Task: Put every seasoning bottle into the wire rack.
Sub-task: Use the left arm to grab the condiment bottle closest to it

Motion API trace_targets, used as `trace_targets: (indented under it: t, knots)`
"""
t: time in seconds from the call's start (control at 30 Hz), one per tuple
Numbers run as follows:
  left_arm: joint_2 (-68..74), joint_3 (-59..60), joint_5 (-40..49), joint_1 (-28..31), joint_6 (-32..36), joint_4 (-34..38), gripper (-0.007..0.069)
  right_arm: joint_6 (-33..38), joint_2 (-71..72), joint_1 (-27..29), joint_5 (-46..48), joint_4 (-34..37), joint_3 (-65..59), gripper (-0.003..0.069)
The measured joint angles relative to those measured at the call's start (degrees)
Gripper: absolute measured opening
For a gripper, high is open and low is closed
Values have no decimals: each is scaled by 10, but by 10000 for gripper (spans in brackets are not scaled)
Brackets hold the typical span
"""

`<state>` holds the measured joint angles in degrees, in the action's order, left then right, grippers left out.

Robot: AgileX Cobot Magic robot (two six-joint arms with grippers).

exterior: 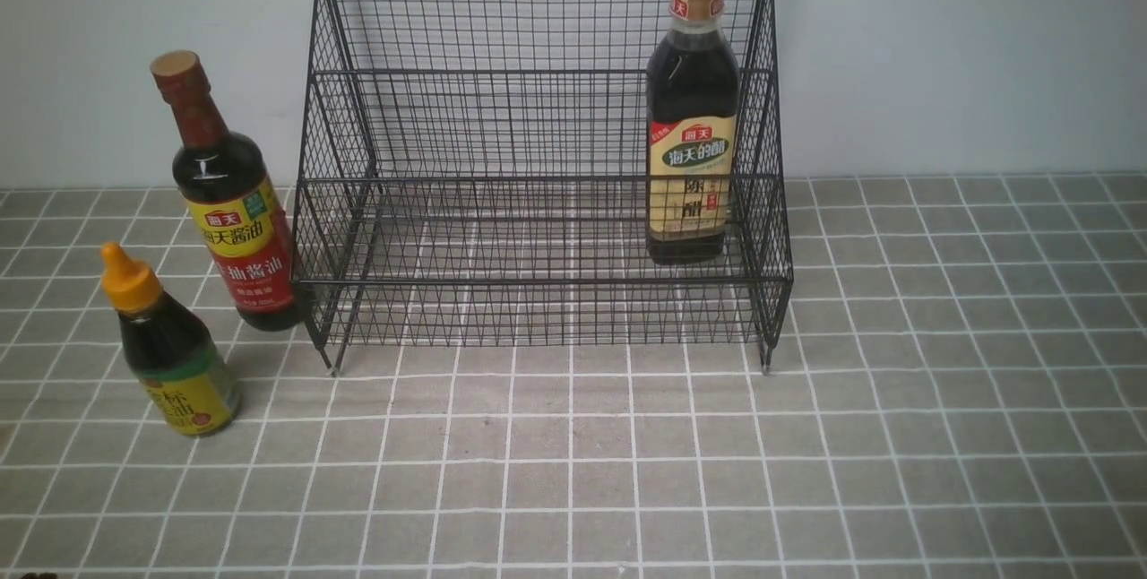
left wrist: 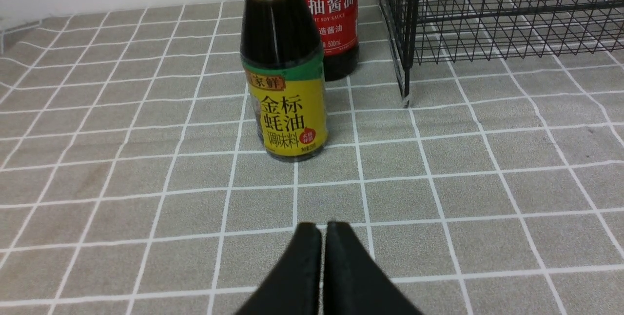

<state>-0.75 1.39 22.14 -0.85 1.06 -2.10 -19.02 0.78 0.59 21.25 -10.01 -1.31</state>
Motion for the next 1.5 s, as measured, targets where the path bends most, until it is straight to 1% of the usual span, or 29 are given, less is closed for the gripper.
trace_targets:
  t: [0.17,0.33,0.47,1.37,1.47,1.5]
  knots:
    - [0,0,0,0,0,0,-7,13,0,0,0,5,0,-12]
    - [0,0,0,0,0,0,-7,83,0,0,-1,57,0,-12]
    - [0,0,0,0,0,0,-7,120,0,0,-2,90,0,-12]
    - [0,0,-1,0,1,-5,-7,127,0,0,-2,95,0,-12]
    - [0,2,-23,0,-11,2,-7,127,0,0,-2,95,0,-12]
    - [0,3,-61,0,-31,28,-7,127,0,0,-2,95,0,-12]
